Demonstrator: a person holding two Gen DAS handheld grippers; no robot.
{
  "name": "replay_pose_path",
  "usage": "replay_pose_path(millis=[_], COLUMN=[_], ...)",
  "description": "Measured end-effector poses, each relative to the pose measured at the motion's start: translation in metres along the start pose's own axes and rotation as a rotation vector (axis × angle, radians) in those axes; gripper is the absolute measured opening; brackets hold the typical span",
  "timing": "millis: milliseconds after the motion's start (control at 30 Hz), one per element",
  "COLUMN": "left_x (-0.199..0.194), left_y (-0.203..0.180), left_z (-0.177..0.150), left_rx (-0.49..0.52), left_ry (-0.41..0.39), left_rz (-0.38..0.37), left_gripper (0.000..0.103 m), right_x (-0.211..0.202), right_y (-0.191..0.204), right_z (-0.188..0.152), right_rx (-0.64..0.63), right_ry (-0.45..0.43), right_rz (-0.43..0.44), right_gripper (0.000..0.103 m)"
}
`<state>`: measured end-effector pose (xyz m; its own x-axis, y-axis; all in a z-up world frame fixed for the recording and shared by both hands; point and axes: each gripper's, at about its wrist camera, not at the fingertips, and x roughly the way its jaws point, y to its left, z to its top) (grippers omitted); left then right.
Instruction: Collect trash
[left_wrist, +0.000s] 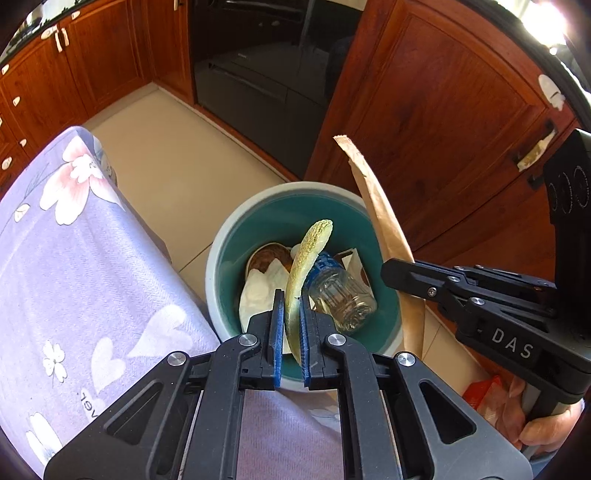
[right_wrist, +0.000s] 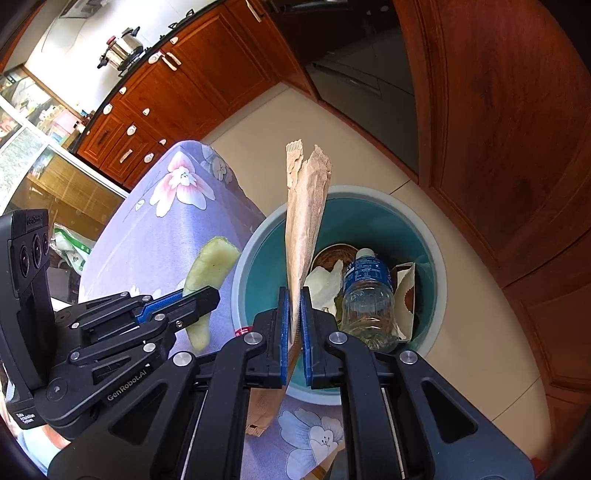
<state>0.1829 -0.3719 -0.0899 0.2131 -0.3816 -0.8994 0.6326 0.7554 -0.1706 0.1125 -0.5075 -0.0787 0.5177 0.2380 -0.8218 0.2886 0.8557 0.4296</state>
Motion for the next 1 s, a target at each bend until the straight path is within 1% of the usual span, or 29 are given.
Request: replay_pose_path(millis=[133,233,267,333,367,400,433,467,533,567,600,667,733,800,900,1000], left_x=[0.011,0.018,0.020,0.024,0.025,0.025,0.023,0.021,0.017,0.016,0.014,0.010,0.006,0.001,-0.008,-0.019], left_y=[0.006,0.006,0.006,0.008,0.009,0.010,0.010,0.010,0.009,0.010,0.010,0.010,0.010,0.007,0.005,0.002], left_z=[0.003,-0.001,-0.001,0.000,0.002,0.003,0.003,0.003,0.003,0.004,0.004,0.004,0.004,0.002,-0.001,-0.005], left_rx=[-0.007,-0.012,-0.013,-0.019,-0.021,-0.020,-0.020,-0.018,-0.012,-0.015,-0.018,-0.021,-0.014,-0.006,-0.001,0.004], left_ry=[0.014,0.029,0.032,0.041,0.042,0.038,0.029,0.014,-0.003,-0.001,0.000,-0.010,-0.014,-0.010,-0.028,-0.060], left_rz=[-0.005,-0.020,-0.019,-0.021,-0.023,-0.020,-0.012,-0.002,0.007,0.002,-0.003,0.005,0.009,0.011,0.039,0.060], left_gripper=[0.008,0.009,0.009,0.010,0.016,0.029,0.036,0.047,0.048,0.049,0.054,0.062,0.062,0.064,0.076,0.082], right_x=[0.012,0.018,0.019,0.020,0.020,0.019,0.018,0.016,0.014,0.013,0.011,0.008,0.003,-0.001,-0.009,-0.020], right_y=[0.003,0.005,0.005,0.005,0.004,0.004,0.004,0.005,0.006,0.006,0.006,0.007,0.008,0.007,0.008,0.013], right_z=[0.003,0.007,0.008,0.010,0.011,0.012,0.012,0.012,0.012,0.012,0.012,0.012,0.012,0.012,0.009,0.005], right_rx=[-0.003,-0.002,-0.002,0.004,0.009,0.012,0.011,0.008,0.004,0.004,0.004,-0.001,-0.003,-0.001,-0.005,-0.030], right_ry=[0.026,0.035,0.035,0.032,0.028,0.022,0.016,0.011,0.007,0.004,0.001,-0.006,-0.013,-0.012,-0.010,-0.018], right_rz=[0.006,0.007,0.007,0.006,0.009,0.008,0.004,0.001,0.000,-0.003,-0.006,-0.012,-0.024,-0.033,-0.041,-0.066], right_gripper=[0.008,0.008,0.011,0.022,0.033,0.044,0.049,0.053,0.055,0.062,0.068,0.073,0.078,0.088,0.091,0.094])
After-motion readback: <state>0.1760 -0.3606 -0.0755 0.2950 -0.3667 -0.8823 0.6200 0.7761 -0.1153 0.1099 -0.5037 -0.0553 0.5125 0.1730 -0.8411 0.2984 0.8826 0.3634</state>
